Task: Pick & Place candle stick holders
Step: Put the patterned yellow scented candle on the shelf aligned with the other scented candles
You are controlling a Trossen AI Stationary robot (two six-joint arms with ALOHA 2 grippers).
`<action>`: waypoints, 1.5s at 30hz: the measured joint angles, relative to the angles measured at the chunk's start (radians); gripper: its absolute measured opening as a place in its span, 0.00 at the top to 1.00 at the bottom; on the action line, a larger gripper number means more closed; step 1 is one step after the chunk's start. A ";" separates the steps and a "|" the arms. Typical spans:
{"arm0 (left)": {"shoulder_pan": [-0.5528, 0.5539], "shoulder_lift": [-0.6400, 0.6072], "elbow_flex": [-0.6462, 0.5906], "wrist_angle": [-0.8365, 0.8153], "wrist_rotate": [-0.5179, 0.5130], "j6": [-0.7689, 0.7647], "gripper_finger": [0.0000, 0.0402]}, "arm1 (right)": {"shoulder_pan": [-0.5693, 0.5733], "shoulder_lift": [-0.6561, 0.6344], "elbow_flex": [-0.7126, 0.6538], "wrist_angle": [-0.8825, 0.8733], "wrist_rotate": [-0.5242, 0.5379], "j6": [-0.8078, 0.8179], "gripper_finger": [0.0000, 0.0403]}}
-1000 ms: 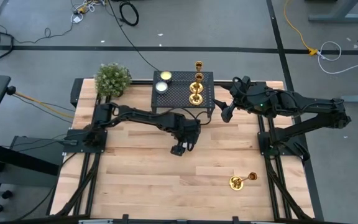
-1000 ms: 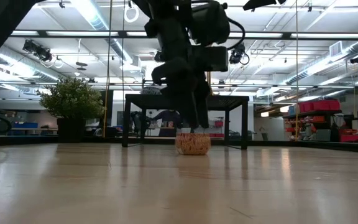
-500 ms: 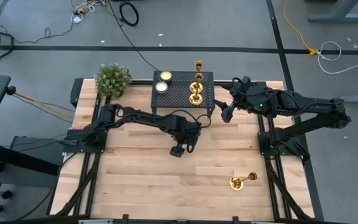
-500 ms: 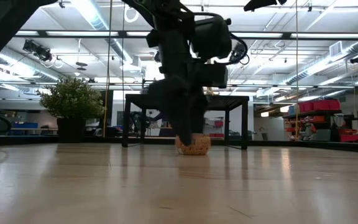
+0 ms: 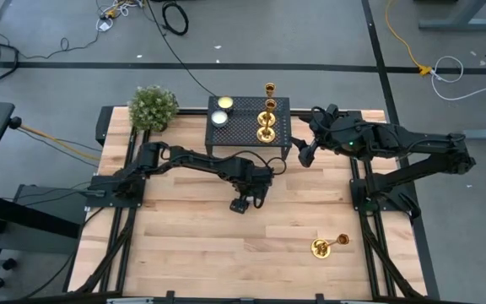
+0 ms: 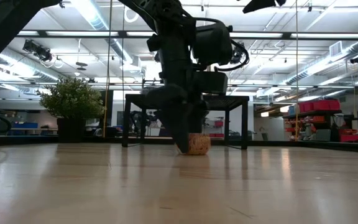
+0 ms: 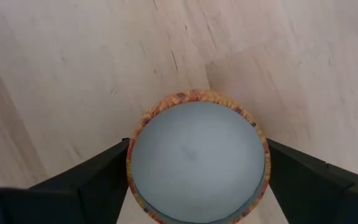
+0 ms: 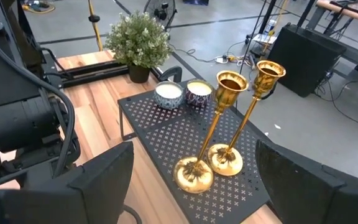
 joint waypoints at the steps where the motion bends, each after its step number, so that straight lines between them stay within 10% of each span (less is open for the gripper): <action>1: 0.000 0.000 0.000 0.000 0.000 0.000 0.16 | 0.000 0.003 0.000 0.000 0.000 0.000 0.16; 19: 0.013 -0.018 0.015 -0.053 0.013 0.022 0.21 | 0.000 0.014 0.000 0.002 0.000 0.000 0.16; 45: 0.144 -0.019 0.404 -0.471 0.003 -0.081 0.21 | 0.000 0.014 0.000 0.019 0.000 -0.002 0.16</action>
